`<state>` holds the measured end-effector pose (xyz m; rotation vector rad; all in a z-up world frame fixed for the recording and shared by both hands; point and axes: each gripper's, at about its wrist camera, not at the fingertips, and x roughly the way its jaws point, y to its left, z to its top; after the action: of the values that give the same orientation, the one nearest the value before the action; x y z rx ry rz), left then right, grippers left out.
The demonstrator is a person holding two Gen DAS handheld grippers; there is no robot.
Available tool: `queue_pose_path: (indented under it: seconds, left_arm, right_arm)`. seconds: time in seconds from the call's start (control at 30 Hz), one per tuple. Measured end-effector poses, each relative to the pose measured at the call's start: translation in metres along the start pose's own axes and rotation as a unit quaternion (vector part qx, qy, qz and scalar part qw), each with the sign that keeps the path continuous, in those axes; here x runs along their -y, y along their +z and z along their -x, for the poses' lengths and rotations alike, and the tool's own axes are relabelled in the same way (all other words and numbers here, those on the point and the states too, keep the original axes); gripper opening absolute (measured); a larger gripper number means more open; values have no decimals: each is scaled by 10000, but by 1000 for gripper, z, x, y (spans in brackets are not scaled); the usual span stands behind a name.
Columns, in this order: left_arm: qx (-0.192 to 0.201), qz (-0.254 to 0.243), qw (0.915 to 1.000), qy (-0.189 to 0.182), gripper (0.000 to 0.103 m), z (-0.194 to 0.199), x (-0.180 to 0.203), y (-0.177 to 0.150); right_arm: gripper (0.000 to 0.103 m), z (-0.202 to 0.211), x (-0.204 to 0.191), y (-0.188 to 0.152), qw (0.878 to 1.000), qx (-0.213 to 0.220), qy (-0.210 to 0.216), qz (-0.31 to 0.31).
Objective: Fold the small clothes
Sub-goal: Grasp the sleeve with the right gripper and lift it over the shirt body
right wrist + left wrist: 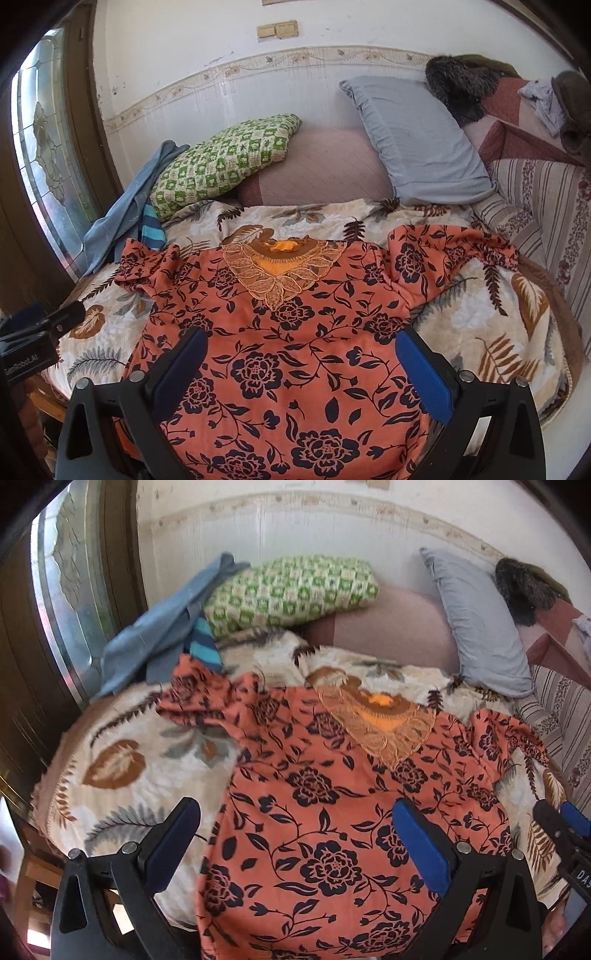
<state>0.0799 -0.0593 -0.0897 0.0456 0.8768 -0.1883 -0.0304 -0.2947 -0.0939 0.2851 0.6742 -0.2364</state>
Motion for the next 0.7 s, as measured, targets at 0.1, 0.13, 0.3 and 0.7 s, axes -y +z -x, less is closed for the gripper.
queue_pose_path:
  seconds: [0.1,0.13,0.3,0.7]
  left_arm:
    - [-383,47,9990,241,103,-54,8,5]
    - [-469,68,9985,289,103,-68,10,9]
    - [-246,138,9979,590,103,-116,28,40]
    - [526,-842,9949,185,103,-190,75,48]
  right_arm:
    - [103,-36,41,6,9993,-2,-132,-342]
    - [103,-48,59,10,9985,24,-280,-465]
    - [103,-102,180,33,9791,363,-459,-1949]
    - [98,-217,391,52,8585,903,554,-5017]
